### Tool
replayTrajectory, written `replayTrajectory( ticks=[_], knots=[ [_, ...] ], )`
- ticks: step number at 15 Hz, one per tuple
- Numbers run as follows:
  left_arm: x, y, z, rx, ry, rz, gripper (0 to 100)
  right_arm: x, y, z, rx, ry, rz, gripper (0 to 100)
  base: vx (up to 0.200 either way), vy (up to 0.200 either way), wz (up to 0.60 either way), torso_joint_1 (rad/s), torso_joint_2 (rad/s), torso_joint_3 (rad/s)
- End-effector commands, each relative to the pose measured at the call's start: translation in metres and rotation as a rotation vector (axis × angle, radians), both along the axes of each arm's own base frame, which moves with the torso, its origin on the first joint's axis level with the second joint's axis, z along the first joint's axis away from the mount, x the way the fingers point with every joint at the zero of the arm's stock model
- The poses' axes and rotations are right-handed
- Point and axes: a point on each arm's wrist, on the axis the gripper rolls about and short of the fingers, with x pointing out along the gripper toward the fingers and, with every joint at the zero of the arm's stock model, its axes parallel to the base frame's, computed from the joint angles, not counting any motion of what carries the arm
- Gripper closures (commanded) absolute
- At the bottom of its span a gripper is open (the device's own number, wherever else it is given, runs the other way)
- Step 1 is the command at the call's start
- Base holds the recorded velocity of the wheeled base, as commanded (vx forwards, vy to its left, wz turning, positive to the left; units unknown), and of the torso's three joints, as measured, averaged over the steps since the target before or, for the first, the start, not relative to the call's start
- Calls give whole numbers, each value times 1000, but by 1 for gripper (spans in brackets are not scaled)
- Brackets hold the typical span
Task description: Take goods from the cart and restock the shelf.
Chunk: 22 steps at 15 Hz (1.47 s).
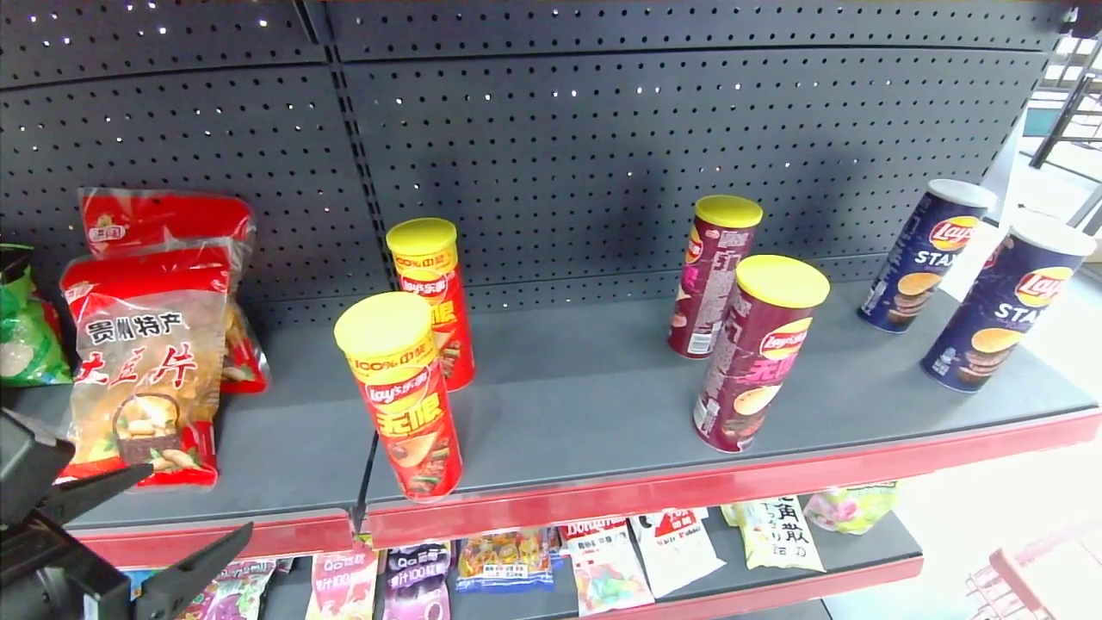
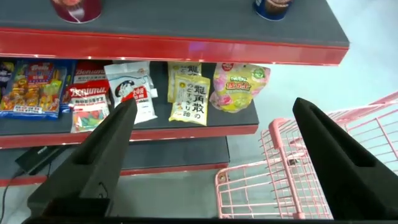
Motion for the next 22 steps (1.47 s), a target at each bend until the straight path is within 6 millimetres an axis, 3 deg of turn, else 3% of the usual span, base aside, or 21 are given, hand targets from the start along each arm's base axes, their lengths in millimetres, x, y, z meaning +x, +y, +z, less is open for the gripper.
replayTrajectory(
  ticks=[1,2,4,6,9,12,15,22],
  knots=[
    [30,-1,-7,-22,36,56,0,-1,0,-2,0,-2,1,0,0,0,0,0,0,0],
    [51,-5,-5,-51,-19,110,0,-1,0,-2,0,-2,1,0,0,0,0,0,0,0],
    [67,-17,-6,-121,-60,199,0,0,0,-2,0,1,1,0,0,0,0,0,0,0],
    [62,-29,-11,-142,0,190,0,-1,0,-5,-1,5,1,0,0,0,0,0,0,0],
    [54,-27,-22,-95,130,198,0,0,0,-5,-1,7,-1,0,0,0,0,0,0,0],
    [59,-31,-30,-83,179,183,0,0,0,-5,-1,7,1,0,0,0,0,0,0,0],
    [79,-50,-35,-69,194,123,0,0,0,-7,-2,13,1,0,0,0,0,0,0,0],
    [99,-58,-42,-48,219,114,0,0,0,-7,-1,13,1,0,0,0,0,0,0,0]
  ],
)
